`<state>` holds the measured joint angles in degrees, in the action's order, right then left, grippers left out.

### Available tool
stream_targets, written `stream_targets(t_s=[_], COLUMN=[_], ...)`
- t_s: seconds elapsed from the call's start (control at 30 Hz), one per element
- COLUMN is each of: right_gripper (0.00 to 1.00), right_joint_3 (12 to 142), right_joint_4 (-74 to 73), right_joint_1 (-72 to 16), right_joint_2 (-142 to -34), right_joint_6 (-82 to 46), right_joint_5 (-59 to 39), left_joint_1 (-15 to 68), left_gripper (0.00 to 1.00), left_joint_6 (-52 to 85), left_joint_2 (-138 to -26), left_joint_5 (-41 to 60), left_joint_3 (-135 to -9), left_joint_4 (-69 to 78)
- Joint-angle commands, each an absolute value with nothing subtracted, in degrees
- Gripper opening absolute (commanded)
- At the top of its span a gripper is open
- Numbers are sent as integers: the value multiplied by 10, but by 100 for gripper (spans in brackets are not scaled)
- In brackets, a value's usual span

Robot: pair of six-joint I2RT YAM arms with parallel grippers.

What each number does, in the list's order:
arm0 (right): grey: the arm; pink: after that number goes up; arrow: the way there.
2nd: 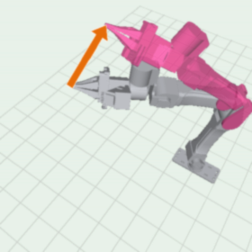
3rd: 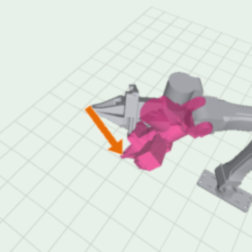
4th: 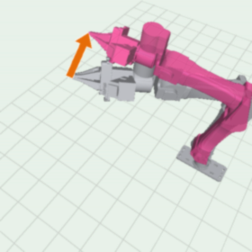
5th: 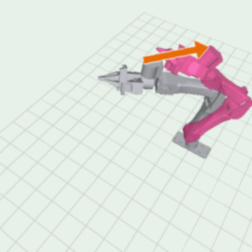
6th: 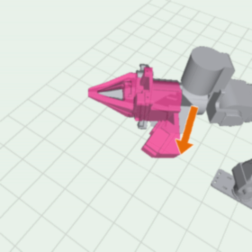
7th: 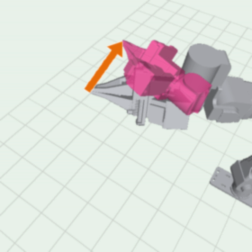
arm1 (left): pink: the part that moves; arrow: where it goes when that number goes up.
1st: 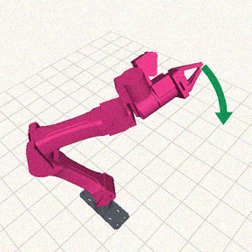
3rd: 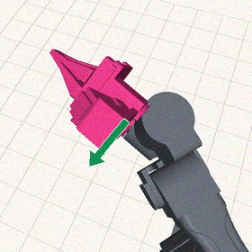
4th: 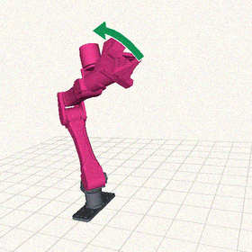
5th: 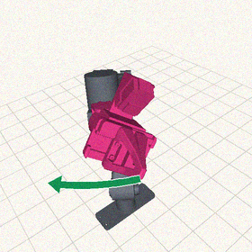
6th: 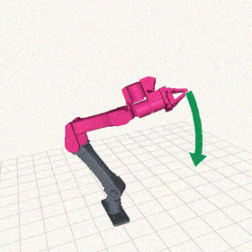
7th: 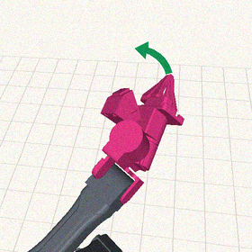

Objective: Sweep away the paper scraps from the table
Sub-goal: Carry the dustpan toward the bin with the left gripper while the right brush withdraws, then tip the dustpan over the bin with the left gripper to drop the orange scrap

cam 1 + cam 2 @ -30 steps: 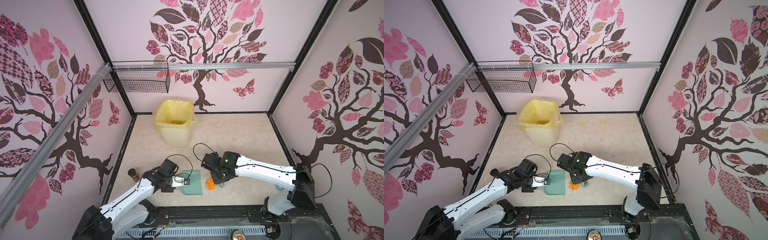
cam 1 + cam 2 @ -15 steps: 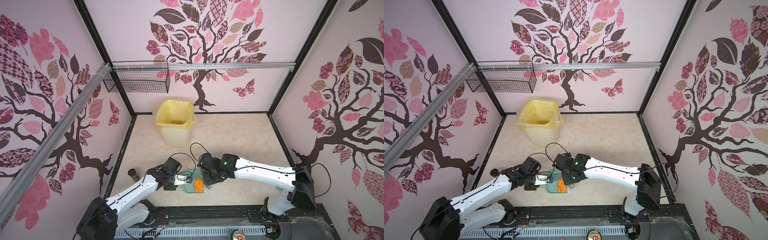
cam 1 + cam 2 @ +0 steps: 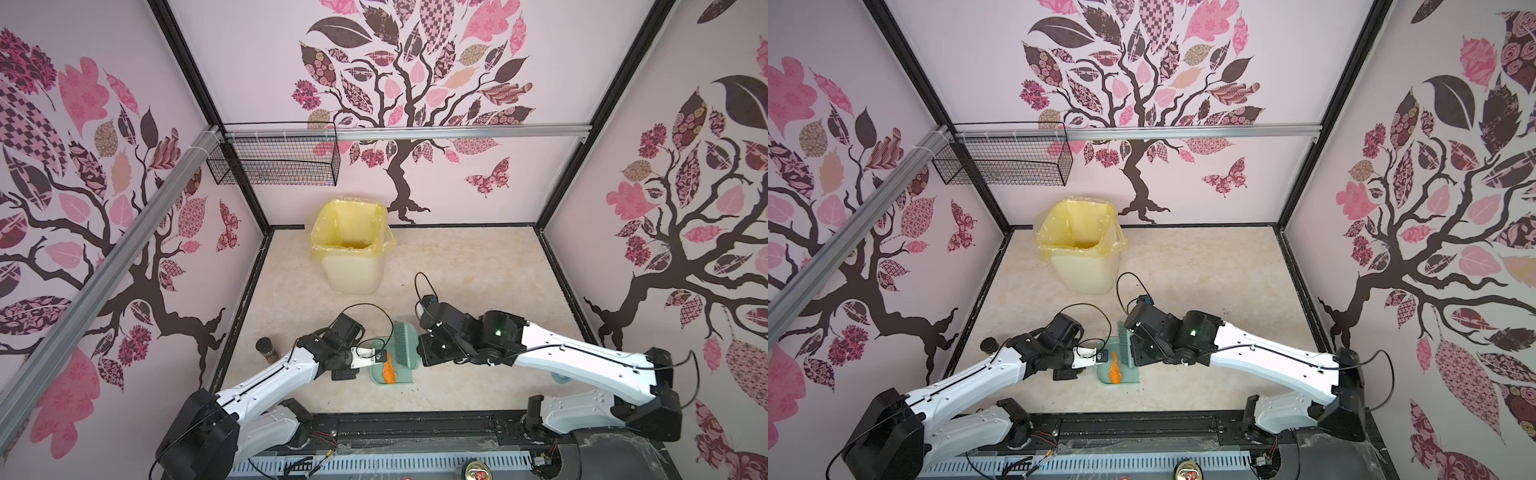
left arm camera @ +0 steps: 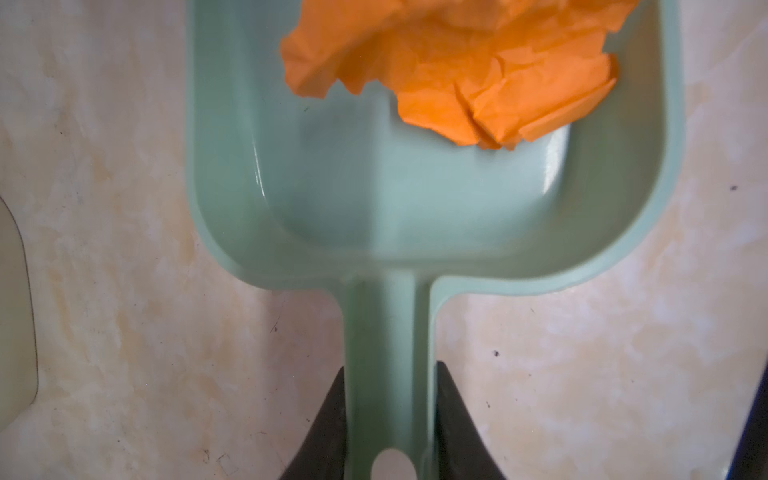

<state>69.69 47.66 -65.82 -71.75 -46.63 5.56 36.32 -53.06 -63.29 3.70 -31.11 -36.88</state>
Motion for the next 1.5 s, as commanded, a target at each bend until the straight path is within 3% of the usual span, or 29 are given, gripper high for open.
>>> stream_targets(t_s=[0.0, 0.33, 0.73, 1.03, 1.27, 1.47], right_gripper=[0, 0, 0, 0, 0, 0], right_joint_3=[692, 659, 597, 569, 565, 564], right_joint_4=[532, 686, 659, 632, 624, 618], right_joint_1=[-659, -624, -597, -596, -595, -594], right_joint_2=[-669, -633, -604, -592, -586, -584], right_joint_6=[-491, -538, -531, -527, -522, -518], right_joint_5=[125, 231, 227, 216, 216, 214], left_joint_1=[363, 334, 215, 67, -22, -47], left_gripper=[0, 0, 0, 0, 0, 0], left_joint_6=[-501, -474, -580, -659, -669, -692], left_joint_2=[-622, -594, -613, -760, -919, -1023], left_joint_5=[63, 130, 144, 210, 274, 224], left_joint_3=[-343, -443, -662, -931, -1213, -1350], left_joint_4=[-362, -435, -569, -699, -840, -865])
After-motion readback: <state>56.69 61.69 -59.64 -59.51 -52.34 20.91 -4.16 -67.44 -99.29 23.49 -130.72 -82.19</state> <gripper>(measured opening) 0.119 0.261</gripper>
